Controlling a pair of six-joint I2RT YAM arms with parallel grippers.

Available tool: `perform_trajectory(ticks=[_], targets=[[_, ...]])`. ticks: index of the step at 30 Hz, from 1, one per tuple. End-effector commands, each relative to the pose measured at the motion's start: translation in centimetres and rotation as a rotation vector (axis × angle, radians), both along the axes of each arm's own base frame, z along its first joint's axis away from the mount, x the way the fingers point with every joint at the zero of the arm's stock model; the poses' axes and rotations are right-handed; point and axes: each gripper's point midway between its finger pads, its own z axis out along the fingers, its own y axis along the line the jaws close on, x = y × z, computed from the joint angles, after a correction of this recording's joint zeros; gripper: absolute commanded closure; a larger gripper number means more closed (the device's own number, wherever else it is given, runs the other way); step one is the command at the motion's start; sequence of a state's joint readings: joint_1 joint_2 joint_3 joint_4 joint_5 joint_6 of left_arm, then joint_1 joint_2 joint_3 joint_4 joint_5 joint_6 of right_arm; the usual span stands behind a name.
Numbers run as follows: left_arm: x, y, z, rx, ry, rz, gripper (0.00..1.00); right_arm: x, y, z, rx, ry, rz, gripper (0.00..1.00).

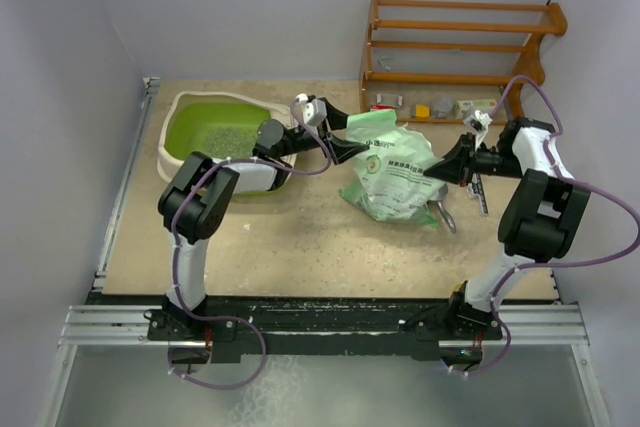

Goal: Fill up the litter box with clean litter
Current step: Adjust the cat litter bag at the center of the board.

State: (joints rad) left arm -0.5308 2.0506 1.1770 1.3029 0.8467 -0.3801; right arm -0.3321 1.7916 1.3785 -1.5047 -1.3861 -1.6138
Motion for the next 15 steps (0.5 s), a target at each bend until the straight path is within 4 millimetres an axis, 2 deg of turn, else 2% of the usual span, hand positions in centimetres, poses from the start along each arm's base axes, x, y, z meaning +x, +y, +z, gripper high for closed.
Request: perform_trajectory(ticks=[1,3,7,11,15], targets=[[-1.2,-1.0,1.6,-0.034,0.014,-0.106,0.39,-1.4,0.5,1.3,0.008,0.012,0.001,1.0],[-1.5,-2.1,1.5,0.011,0.053,-0.174,0.55,-1.5,0.6,1.3,0.006,0.011,0.003,1.0],[-1.4,-3.4,-0.7,0.126,0.161,-0.193,0.95,-1.8,0.6,1.5,0.002,0.007,0.003,1.0],[0.0,-2.5,-3.1,0.34,0.281,-0.064,0.97,-2.0,0.5,2.0,-0.01,0.004,0.0,1.0],[-1.2,0.6,-3.7,0.525,0.322,0.046,0.97,-2.0,-0.5,1.8,-0.037,0.013,-0.026,1.0]])
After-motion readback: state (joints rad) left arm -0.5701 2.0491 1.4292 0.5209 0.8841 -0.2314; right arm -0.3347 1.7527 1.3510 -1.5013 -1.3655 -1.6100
